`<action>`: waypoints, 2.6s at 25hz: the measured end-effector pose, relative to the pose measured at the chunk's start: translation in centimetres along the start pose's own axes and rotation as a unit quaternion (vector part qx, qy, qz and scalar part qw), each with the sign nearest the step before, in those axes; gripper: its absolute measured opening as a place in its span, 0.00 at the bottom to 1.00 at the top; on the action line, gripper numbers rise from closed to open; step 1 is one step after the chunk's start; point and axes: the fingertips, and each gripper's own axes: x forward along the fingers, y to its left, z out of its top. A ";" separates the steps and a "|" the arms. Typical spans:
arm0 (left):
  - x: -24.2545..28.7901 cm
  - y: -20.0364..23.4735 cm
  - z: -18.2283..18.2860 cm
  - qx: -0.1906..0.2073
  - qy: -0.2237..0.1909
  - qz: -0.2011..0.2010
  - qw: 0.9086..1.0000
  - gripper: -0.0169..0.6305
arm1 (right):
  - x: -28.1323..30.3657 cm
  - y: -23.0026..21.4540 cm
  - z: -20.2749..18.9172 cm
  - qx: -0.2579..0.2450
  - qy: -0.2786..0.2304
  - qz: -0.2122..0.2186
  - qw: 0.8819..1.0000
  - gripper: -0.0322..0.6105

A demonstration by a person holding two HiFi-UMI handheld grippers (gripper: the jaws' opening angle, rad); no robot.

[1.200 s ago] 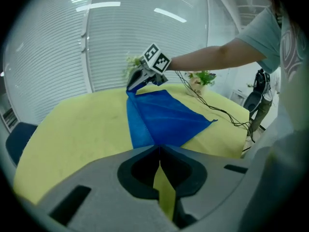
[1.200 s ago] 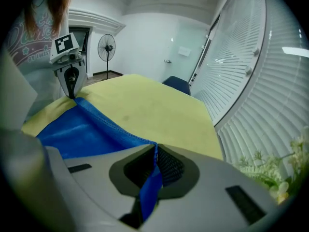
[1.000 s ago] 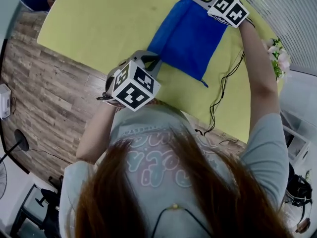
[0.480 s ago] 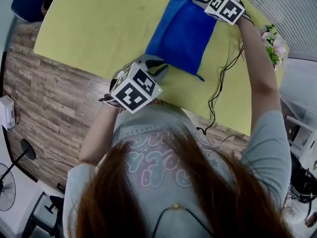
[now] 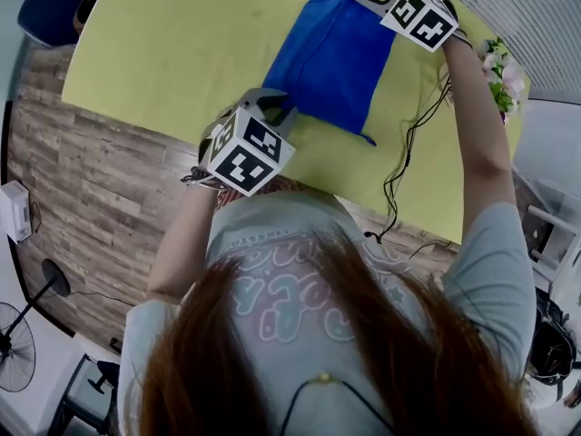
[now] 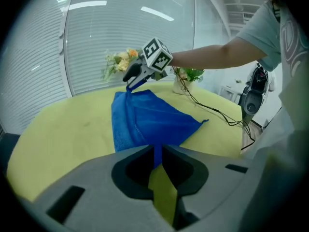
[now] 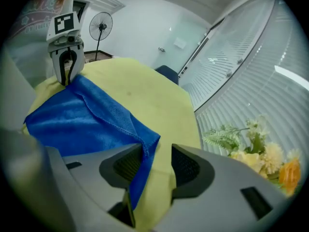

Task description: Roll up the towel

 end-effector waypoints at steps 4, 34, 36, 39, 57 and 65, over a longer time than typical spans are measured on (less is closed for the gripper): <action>0.1 0.2 -1.1 -0.010 0.010 -0.012 1.000 0.12 | -1.7 -1.0 1.1 -0.095 -0.024 -0.061 0.993 0.43; 13.8 14.5 17.1 0.363 0.047 -0.100 0.925 0.20 | -3.0 3.2 2.1 -0.010 -0.015 -0.062 0.998 0.48; 13.8 14.8 16.9 0.345 0.056 -0.120 0.929 0.20 | -2.9 6.2 4.3 0.034 -0.043 -0.019 0.998 0.44; 14.2 15.5 16.2 0.339 0.080 -0.129 0.929 0.08 | -1.9 10.9 6.4 0.068 -0.052 0.046 0.995 0.44; 12.5 21.8 17.1 0.212 -0.034 -0.025 0.976 0.05 | -1.6 13.2 5.0 0.190 -0.024 0.002 0.982 0.36; -0.1 15.4 13.7 0.127 -0.206 -0.068 0.968 0.05 | -11.7 14.5 3.2 0.234 -0.038 -0.093 0.967 0.35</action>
